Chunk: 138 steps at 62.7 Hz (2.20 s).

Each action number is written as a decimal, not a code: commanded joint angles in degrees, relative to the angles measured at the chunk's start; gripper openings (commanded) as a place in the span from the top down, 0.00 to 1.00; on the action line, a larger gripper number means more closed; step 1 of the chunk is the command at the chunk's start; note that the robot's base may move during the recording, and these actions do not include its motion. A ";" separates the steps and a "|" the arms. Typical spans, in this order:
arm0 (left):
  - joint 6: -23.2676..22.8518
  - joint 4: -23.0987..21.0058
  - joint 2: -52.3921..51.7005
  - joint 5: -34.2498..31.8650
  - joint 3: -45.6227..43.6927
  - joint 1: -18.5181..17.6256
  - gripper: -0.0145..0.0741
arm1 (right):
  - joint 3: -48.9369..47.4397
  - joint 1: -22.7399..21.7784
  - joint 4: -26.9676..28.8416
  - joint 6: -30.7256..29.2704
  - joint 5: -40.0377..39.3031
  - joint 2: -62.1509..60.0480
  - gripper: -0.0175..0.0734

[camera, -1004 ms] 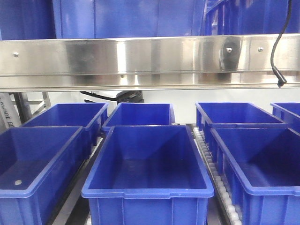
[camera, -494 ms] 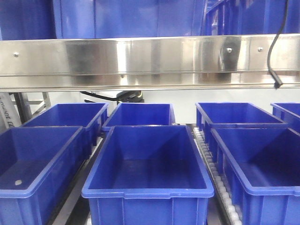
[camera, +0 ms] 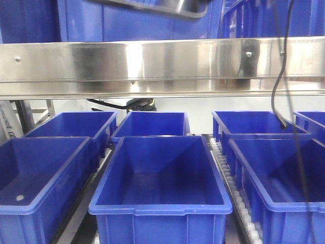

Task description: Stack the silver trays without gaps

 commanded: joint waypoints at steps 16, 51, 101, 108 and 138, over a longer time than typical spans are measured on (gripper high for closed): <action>0.33 1.87 -0.54 -4.36 0.79 0.38 0.86 | -0.62 0.14 -1.32 -1.88 0.35 2.78 0.89; 0.01 1.87 4.69 -4.57 0.79 0.38 0.75 | -0.62 0.14 -4.41 -1.88 -0.85 3.19 0.85; 0.33 4.09 -2.71 0.25 -7.90 0.38 0.62 | -4.43 0.14 -4.17 -1.88 -0.79 -8.46 0.86; 2.60 5.97 -7.44 2.92 -7.90 0.38 0.89 | -4.43 0.14 -7.02 -1.88 0.35 -13.34 0.89; 2.66 8.52 -31.51 -3.40 9.44 0.38 0.83 | 1.90 0.26 -9.04 -1.88 5.14 -35.74 0.89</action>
